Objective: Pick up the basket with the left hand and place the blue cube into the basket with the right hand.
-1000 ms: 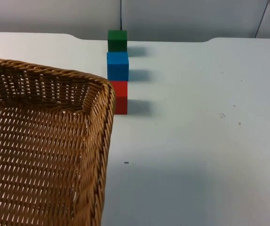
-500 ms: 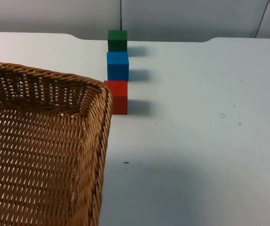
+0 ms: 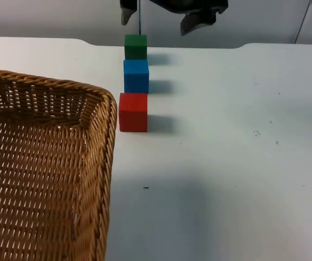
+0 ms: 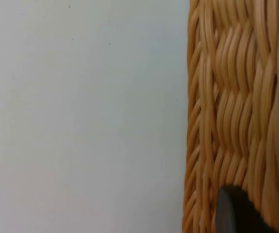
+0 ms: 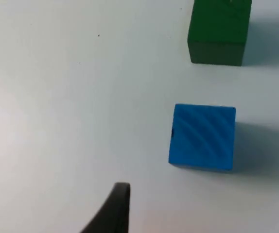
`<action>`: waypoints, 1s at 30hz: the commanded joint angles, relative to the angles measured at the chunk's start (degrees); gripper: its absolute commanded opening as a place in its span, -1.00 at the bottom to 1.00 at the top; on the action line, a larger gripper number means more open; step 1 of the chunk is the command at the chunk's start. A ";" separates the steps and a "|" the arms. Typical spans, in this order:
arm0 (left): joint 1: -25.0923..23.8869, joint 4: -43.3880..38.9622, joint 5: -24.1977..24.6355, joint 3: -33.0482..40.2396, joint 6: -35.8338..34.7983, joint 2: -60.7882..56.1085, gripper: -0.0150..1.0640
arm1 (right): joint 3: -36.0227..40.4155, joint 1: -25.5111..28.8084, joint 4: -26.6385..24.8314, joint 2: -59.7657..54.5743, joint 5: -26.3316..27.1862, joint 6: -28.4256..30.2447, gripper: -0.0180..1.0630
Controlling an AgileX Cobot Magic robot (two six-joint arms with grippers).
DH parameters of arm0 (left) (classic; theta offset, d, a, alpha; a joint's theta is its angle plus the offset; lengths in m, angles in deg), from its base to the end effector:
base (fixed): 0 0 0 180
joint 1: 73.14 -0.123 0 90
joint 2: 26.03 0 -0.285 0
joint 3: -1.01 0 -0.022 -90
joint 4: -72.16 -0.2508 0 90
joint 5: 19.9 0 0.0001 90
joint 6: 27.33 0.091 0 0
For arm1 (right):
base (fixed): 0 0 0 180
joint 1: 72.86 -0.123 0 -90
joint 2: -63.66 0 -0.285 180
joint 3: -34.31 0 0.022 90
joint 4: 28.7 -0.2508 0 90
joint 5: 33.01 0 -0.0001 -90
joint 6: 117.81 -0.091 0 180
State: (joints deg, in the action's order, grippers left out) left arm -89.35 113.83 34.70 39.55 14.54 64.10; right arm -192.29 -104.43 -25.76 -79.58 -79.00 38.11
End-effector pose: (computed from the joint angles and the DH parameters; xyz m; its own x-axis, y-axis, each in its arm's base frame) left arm 0.2218 0.0131 0.1923 -0.9738 -0.0625 -0.2188 0.0571 0.8636 -0.5010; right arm 0.4577 0.2773 0.2141 -0.8165 -0.0616 -0.5741 -0.2133 0.9561 0.2008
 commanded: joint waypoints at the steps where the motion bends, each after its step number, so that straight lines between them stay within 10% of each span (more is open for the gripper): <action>1: -0.27 1.80 1.09 0.12 0.33 0.02 -0.98 | -2.46 -0.44 0.80 -1.80 -0.84 -1.23 0.83; 30: -0.27 2.64 0.78 0.12 0.98 0.02 -0.98 | -14.94 -0.58 1.73 -17.48 3.45 -6.12 0.81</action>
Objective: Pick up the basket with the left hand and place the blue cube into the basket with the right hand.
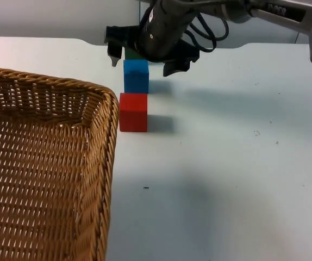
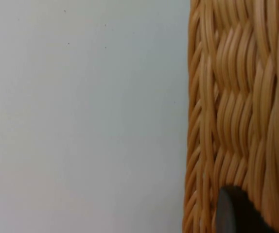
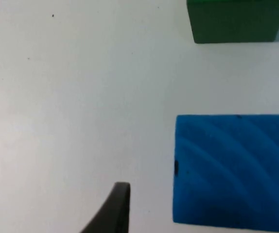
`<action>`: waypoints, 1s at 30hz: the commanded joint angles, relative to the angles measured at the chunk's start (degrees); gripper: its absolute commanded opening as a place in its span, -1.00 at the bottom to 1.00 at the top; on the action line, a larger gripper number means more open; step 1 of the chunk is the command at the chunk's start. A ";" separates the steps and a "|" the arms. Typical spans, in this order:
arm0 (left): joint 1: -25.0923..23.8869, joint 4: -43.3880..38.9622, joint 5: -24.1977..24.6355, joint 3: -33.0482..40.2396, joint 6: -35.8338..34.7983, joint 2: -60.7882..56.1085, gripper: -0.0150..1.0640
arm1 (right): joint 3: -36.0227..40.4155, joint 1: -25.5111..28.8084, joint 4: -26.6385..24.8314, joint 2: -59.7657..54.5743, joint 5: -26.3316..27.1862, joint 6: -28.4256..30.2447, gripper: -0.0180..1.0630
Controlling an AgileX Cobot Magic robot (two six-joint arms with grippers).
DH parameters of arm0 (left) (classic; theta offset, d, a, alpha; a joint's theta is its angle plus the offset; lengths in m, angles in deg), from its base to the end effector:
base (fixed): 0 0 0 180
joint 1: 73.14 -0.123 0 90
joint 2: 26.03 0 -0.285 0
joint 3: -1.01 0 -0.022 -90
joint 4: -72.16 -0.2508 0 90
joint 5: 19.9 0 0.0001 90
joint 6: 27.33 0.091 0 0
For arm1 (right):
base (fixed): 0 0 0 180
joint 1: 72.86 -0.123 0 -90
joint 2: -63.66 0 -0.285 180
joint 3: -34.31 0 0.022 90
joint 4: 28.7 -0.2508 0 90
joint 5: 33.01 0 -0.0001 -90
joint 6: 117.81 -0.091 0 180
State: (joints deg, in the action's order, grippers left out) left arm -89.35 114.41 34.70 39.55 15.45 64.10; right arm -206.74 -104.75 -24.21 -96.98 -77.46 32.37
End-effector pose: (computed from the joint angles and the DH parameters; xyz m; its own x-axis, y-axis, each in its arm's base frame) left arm 0.2223 0.0126 0.1927 -0.9719 -0.0567 -0.2284 0.0682 0.8611 -0.5038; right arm 0.4894 0.2986 0.1239 -0.8378 0.0055 -0.5460 -0.1396 0.9645 0.2240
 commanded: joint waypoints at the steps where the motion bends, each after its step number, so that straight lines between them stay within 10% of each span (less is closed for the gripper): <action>1: -0.27 2.18 0.78 0.12 0.07 0.02 -0.98 | -0.50 -0.26 0.18 -0.08 2.70 -0.94 0.79; 19: -0.17 3.41 1.14 0.12 0.81 0.02 -0.98 | -0.50 -0.14 1.84 -2.89 5.76 -2.72 0.74; 30: -0.17 3.41 1.14 0.12 0.98 0.02 -0.98 | -0.50 -0.14 2.71 -3.90 4.72 -3.15 0.24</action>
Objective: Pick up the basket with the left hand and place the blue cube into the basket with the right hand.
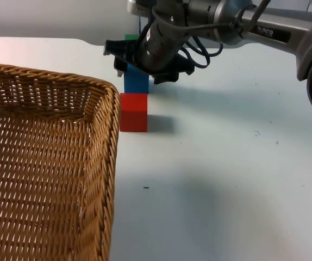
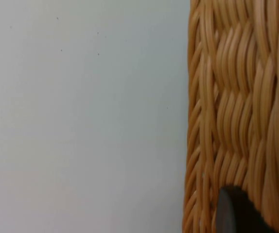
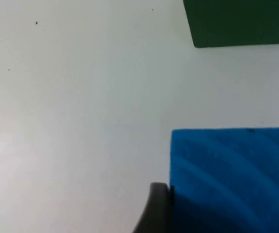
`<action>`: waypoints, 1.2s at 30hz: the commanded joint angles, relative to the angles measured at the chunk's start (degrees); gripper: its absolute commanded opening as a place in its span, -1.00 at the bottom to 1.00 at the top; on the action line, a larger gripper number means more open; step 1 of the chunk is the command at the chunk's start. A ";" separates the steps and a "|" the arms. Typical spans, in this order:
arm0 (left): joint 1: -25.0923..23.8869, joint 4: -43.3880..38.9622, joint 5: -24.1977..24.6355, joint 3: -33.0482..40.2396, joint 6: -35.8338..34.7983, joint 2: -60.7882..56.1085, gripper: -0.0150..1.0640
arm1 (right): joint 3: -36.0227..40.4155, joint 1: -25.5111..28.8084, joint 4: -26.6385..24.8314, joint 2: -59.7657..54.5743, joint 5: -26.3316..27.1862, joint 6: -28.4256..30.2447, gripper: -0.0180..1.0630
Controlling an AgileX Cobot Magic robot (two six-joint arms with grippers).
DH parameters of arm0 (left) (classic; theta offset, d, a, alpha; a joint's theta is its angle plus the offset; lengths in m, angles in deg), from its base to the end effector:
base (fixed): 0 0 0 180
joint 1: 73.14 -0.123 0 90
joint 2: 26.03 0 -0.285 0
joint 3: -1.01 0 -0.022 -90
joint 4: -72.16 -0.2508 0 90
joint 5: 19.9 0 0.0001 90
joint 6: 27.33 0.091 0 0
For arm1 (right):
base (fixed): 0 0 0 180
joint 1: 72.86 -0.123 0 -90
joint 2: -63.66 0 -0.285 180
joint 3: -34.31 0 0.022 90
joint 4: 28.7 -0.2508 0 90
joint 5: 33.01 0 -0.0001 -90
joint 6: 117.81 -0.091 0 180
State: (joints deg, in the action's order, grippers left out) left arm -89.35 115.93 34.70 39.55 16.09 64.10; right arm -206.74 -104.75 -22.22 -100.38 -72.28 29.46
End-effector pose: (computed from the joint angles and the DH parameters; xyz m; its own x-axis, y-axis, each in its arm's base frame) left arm 0.2235 0.0115 0.1937 -0.9688 -0.0679 -0.2385 0.0678 0.8528 -0.5179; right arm 0.4951 0.3004 0.0948 -0.8207 0.0355 -0.5703 -0.1221 0.9641 0.2358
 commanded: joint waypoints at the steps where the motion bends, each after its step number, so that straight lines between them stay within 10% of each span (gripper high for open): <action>1: -0.17 1.89 1.14 0.12 0.34 0.02 -0.98 | -0.50 -0.14 0.72 -0.50 -0.46 -0.24 0.24; 6: -0.17 2.00 1.14 0.12 0.60 0.02 -0.98 | -1.07 -0.14 1.14 -0.50 -0.29 -0.24 -0.23; 10: -0.17 2.00 1.03 0.12 0.79 0.02 -0.98 | -4.17 -0.26 1.14 -0.50 -1.67 0.34 -0.97; 19: -0.17 2.12 1.03 0.12 0.79 0.02 -0.98 | -16.35 -2.47 4.75 -0.39 -15.91 0.56 -0.97; 27: -0.17 2.12 0.81 0.12 0.79 0.36 -0.98 | -31.65 -7.55 5.73 -0.26 -27.69 12.70 -0.97; 36: -0.06 2.78 0.58 0.12 0.79 2.98 -0.98 | -31.65 -8.14 -5.92 8.26 -30.69 21.35 -0.97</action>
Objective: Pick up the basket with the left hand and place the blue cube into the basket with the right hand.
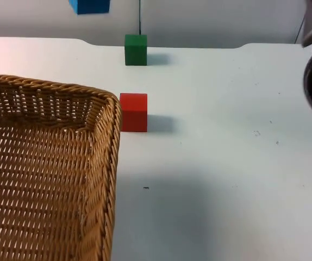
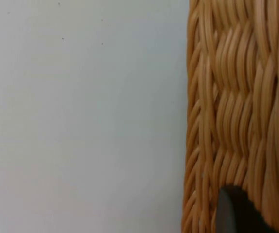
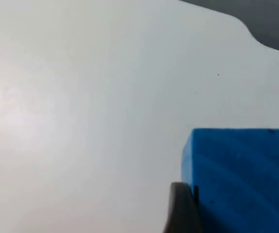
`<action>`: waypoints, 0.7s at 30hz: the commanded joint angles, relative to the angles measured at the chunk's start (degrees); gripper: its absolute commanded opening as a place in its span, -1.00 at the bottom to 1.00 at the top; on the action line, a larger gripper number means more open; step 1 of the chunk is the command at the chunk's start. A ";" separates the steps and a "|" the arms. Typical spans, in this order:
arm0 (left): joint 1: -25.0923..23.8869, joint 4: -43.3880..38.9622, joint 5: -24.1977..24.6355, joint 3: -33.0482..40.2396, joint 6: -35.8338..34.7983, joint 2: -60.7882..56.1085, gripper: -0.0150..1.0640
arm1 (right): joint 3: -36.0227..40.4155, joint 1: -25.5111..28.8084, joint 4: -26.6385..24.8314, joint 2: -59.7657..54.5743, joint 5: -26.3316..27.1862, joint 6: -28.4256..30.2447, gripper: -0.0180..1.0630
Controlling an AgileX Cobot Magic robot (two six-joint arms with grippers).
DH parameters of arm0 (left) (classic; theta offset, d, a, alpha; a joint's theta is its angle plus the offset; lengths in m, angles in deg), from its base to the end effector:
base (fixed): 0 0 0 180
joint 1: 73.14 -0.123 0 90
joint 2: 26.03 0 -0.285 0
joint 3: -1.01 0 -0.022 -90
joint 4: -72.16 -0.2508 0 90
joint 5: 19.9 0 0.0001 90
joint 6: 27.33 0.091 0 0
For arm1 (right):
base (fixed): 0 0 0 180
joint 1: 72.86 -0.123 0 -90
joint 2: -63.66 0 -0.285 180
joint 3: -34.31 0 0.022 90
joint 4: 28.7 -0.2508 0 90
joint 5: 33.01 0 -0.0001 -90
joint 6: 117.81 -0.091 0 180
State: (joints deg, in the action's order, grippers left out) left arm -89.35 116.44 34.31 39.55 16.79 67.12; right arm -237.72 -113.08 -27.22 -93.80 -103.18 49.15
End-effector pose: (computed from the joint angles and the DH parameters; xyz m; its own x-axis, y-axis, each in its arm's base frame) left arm 0.2277 0.0125 0.1824 -0.9772 -0.0703 -0.2001 0.0482 0.8452 -0.5322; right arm 0.4182 0.3507 0.2915 -0.6698 -0.2822 -0.6868 -0.4990 0.8560 0.1350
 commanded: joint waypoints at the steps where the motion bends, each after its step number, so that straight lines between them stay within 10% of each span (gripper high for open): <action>1: -0.06 2.27 0.97 0.12 0.08 -0.04 -0.98 | -0.67 0.19 -1.49 2.49 0.20 1.80 -0.97; 9: -0.06 2.27 0.97 0.12 0.08 -0.04 -0.98 | -0.67 -0.96 -7.62 6.00 0.20 5.74 -0.97; 21: -0.06 1.95 0.88 0.12 0.08 -0.04 -0.98 | -0.67 -5.29 -2.60 6.00 0.20 8.01 -0.97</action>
State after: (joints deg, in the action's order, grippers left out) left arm -89.35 116.90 34.22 39.55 16.79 67.35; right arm -238.09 -118.42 -31.24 -88.40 -103.51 56.45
